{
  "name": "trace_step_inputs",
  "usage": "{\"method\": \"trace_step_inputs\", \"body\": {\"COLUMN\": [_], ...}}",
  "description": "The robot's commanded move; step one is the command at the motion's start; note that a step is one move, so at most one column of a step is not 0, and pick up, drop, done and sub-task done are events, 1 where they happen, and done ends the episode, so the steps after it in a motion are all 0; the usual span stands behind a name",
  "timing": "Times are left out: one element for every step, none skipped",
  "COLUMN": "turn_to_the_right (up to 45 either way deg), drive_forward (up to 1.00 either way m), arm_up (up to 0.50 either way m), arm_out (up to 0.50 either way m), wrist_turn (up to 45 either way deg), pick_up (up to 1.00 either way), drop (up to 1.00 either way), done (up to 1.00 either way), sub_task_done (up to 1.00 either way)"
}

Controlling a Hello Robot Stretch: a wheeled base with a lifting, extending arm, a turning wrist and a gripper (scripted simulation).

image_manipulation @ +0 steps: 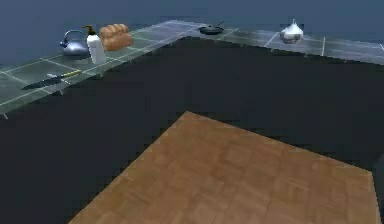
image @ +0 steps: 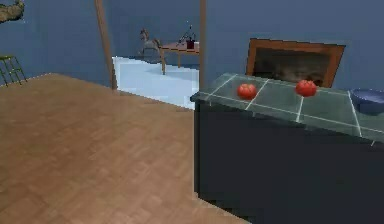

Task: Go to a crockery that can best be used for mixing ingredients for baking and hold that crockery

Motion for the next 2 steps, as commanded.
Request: {"method": "trace_step_inputs", "body": {"turn_to_the_right": [30.0, 0.0], "drive_forward": [0.00, 0.40], "arm_up": [0.00, 0.00], "arm_out": [0.00, 0.00], "wrist_turn": [0.0, 0.0], "pick_up": [0.00, 0.00], "drop": [0.00, 0.00], "done": [0.00, 0.00], "sub_task_done": [0.00, 0.00]}}
